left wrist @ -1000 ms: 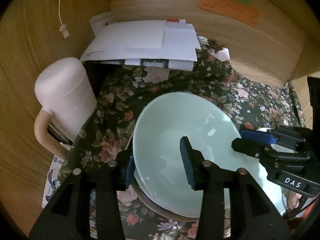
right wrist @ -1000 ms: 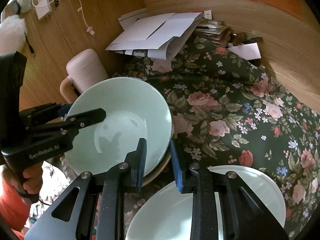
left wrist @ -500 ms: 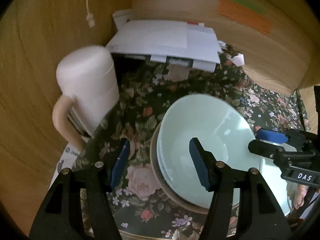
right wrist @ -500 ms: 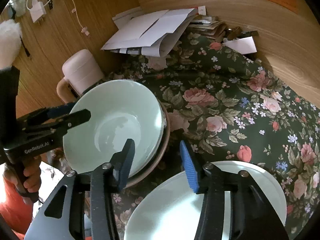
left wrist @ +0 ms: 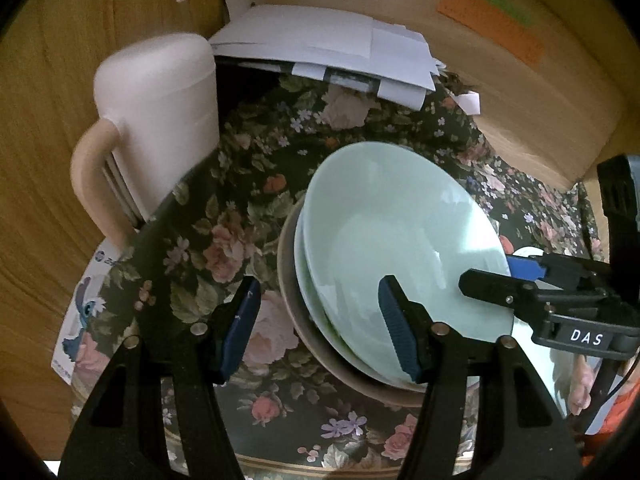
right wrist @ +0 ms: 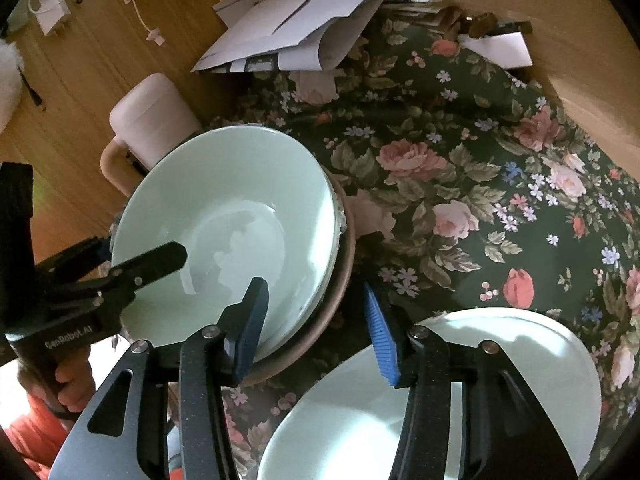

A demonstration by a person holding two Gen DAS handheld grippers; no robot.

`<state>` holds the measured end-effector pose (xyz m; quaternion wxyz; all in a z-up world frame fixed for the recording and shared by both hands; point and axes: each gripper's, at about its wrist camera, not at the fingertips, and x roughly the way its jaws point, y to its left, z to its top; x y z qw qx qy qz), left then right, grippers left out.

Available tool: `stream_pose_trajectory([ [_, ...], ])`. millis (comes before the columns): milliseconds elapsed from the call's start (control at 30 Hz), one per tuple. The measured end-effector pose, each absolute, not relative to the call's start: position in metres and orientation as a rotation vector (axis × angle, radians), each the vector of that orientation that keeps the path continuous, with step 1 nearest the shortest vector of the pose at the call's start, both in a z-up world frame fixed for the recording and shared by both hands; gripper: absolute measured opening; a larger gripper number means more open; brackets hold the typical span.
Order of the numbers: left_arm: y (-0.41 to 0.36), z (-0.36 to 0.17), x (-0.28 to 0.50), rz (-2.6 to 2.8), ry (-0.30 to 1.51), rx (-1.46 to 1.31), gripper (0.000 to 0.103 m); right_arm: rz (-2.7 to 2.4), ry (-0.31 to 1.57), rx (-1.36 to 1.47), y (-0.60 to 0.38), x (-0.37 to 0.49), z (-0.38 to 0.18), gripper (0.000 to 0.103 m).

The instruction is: Organize plates and bowls

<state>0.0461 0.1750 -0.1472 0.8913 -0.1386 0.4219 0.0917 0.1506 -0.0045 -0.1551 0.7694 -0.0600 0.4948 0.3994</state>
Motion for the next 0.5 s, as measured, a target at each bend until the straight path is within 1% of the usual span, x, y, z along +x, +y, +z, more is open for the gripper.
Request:
stream_pose_trajectory([
  [133,0.179,-0.152,0.047,0.171,0.885,-0.322,0.059,0.868,1.099,-0.138,0.004,0.153,-0.161,0.045],
  [233,0.181,-0.153,0.049,0.155,0.882,-0.339,0.056,0.876,1.124,-0.134,0.007,0.156,-0.164,0.045],
  [333,0.178,-0.154,0.050,0.126,0.886,-0.344,0.049,0.875,1.119,-0.146,0.009,0.156,-0.165,0.045],
  [367,0.177,-0.153,0.050,0.124,0.888,-0.347,0.049,0.880,1.120,-0.140,0.009,0.156,-0.164,0.044],
  [433,0.177,-0.153,0.051,0.122,0.885,-0.347,0.048,0.879,1.123,-0.142,0.014,0.156,-0.165,0.039],
  [500,0.179,-0.154,0.050,0.122,0.883,-0.353,0.048,0.870,1.107,-0.161,0.017,0.153,-0.165,0.039],
])
